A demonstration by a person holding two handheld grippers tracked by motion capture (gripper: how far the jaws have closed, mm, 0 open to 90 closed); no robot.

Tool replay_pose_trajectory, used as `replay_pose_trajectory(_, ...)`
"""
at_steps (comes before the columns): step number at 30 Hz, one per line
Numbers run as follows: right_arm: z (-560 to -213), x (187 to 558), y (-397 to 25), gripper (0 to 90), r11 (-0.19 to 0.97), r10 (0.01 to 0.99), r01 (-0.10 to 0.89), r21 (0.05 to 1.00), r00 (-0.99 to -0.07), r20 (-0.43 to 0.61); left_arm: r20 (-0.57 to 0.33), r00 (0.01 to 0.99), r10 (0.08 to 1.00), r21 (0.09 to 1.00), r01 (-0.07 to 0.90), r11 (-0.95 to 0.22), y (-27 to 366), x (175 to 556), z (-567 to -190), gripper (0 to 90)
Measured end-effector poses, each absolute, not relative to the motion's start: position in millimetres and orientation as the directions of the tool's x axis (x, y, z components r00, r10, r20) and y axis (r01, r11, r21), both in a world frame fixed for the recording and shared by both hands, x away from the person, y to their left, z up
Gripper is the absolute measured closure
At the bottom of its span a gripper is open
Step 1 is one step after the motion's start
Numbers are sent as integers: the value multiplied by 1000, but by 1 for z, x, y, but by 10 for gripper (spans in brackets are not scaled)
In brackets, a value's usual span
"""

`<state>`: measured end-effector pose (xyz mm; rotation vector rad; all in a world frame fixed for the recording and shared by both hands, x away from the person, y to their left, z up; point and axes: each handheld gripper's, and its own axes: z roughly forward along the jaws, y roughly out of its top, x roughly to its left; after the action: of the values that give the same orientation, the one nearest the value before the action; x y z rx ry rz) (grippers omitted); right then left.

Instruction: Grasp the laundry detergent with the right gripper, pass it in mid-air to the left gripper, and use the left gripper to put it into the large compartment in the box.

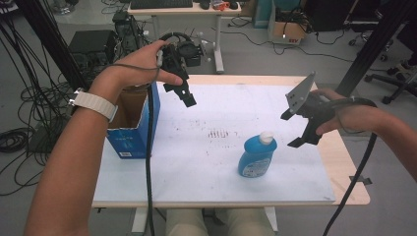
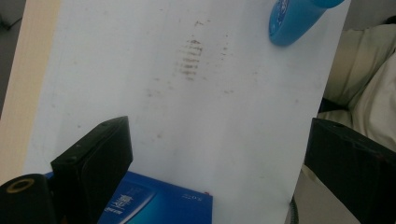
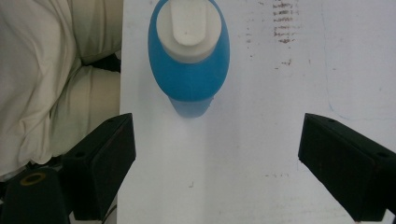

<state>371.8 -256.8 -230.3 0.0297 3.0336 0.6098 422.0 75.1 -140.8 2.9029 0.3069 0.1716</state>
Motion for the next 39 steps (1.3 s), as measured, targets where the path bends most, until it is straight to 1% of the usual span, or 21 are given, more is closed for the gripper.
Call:
replay_pose_trajectory(7,-231,371,-257,103,919,23,1,394,-999,-50,97,970,222,230,195,-953,76,420,-141,79)
replay_pose_trajectory(10,-233,372,-257,99,917,0,-23,398,-998,-57,92,971,222,226,197,-954,75,419,-143,79)
replay_pose_trajectory(11,-233,370,-256,99,920,21,2,392,-999,-44,90,971,223,226,198,-954,75,419,-143,79)
replay_pose_trajectory(14,-234,372,-257,94,916,-1,-24,401,-998,-57,91,970,226,228,201,-953,75,419,-143,79)
replay_pose_trajectory(16,-233,371,-257,92,916,15,-5,401,-999,-48,94,969,230,229,204,-952,75,419,-143,79)
replay_pose_trajectory(20,-234,371,-256,86,913,7,-15,407,-999,-53,96,968,233,233,206,-951,76,418,-144,81)
replay_pose_trajectory(24,-236,373,-256,68,905,-24,-53,422,-997,-74,96,968,234,231,207,-951,76,417,-144,82)
replay_pose_trajectory(27,-237,371,-255,68,908,-9,-32,418,-998,-58,98,968,233,232,205,-951,76,416,-144,82)
replay_pose_trajectory(28,-237,372,-255,68,906,-29,-55,420,-997,-69,98,967,234,233,207,-950,76,416,-144,82)
replay_pose_trajectory(30,-237,372,-255,68,905,-30,-56,423,-997,-68,98,967,234,236,206,-950,77,415,-144,83)
replay_pose_trajectory(31,-237,371,-254,68,907,-13,-36,420,-998,-57,97,967,236,236,208,-949,77,415,-144,83)
replay_pose_trajectory(32,-237,371,-254,67,906,-14,-36,421,-998,-56,97,967,237,233,210,-950,77,415,-145,83)
replay_pose_trajectory(35,-238,371,-254,66,904,-20,-42,425,-998,-56,97,966,238,234,211,-949,77,415,-145,83)
replay_pose_trajectory(36,-239,373,-254,66,900,-39,-64,430,-997,-67,97,967,238,235,210,-949,77,415,-145,83)
replay_pose_trajectory(39,-242,373,-254,64,898,-39,-61,437,-998,-59,97,967,237,233,209,-950,76,415,-145,83)
